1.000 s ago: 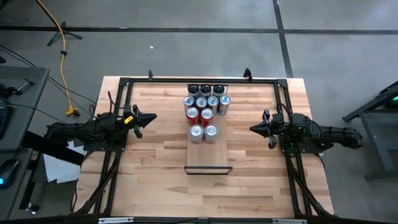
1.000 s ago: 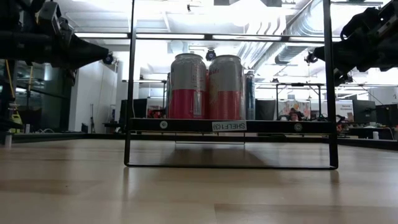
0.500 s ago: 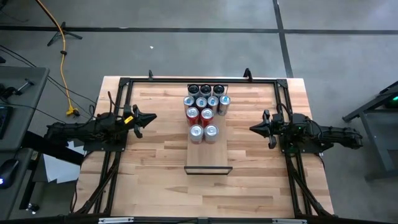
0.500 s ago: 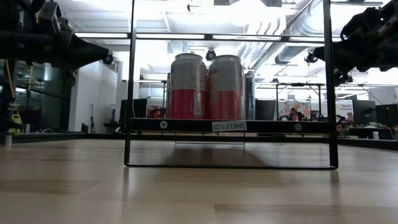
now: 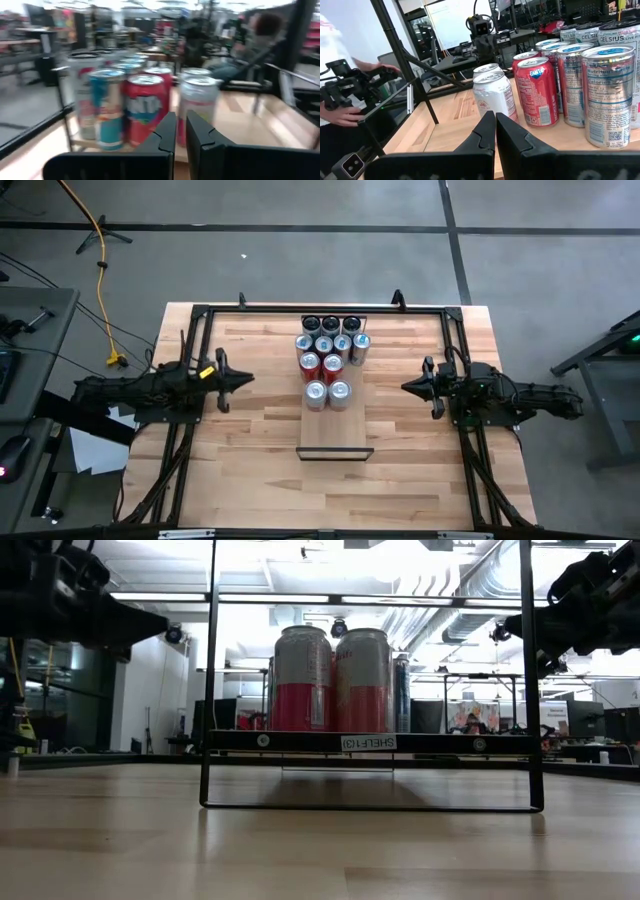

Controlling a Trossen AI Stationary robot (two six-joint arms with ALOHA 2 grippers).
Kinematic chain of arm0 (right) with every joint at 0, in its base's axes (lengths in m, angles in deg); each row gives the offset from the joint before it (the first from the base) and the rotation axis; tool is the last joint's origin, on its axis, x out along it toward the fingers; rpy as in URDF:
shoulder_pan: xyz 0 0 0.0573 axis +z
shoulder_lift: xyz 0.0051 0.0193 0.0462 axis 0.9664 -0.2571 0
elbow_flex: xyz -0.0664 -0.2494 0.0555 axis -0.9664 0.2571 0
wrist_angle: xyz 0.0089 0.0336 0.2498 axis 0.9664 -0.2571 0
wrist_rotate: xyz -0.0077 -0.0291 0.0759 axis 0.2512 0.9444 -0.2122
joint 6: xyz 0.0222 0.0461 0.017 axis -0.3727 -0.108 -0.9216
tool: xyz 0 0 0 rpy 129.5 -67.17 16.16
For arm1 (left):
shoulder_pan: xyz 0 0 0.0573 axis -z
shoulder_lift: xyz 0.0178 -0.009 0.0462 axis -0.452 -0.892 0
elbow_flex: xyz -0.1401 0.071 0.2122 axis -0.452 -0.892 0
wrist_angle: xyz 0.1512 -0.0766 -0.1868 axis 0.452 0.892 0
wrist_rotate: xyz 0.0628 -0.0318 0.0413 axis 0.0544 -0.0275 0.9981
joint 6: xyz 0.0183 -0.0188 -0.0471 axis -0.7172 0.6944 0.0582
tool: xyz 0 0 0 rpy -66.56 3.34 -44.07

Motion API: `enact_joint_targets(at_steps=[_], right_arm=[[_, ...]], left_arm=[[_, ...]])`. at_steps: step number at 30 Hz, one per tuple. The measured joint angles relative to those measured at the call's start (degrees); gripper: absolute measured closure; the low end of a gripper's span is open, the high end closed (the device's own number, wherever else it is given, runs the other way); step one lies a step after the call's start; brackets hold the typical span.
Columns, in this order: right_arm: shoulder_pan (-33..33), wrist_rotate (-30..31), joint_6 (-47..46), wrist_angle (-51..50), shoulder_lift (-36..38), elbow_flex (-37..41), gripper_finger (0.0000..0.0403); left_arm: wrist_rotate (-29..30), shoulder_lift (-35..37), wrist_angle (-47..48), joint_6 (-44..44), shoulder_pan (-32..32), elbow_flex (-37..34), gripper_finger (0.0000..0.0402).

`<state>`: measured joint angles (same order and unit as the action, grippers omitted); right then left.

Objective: Place canned beverage on shelf
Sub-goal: Return to Home Position

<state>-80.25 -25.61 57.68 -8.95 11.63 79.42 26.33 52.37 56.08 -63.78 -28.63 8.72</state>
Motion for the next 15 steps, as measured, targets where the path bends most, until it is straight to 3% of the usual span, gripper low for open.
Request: enact_joint_targets(at_steps=[5,15], right_arm=[[0.0,0.0,0.0,0.0,0.0,0.0,0.0403],[0.0,0.0,0.0,0.0,0.0,0.0,0.0403]], left_arm=[[-5.8,0.0,0.8,2.6,0.0,0.0,0.0401],[-5.9,0.0,0.8,4.1,0.0,0.0,0.0401]])
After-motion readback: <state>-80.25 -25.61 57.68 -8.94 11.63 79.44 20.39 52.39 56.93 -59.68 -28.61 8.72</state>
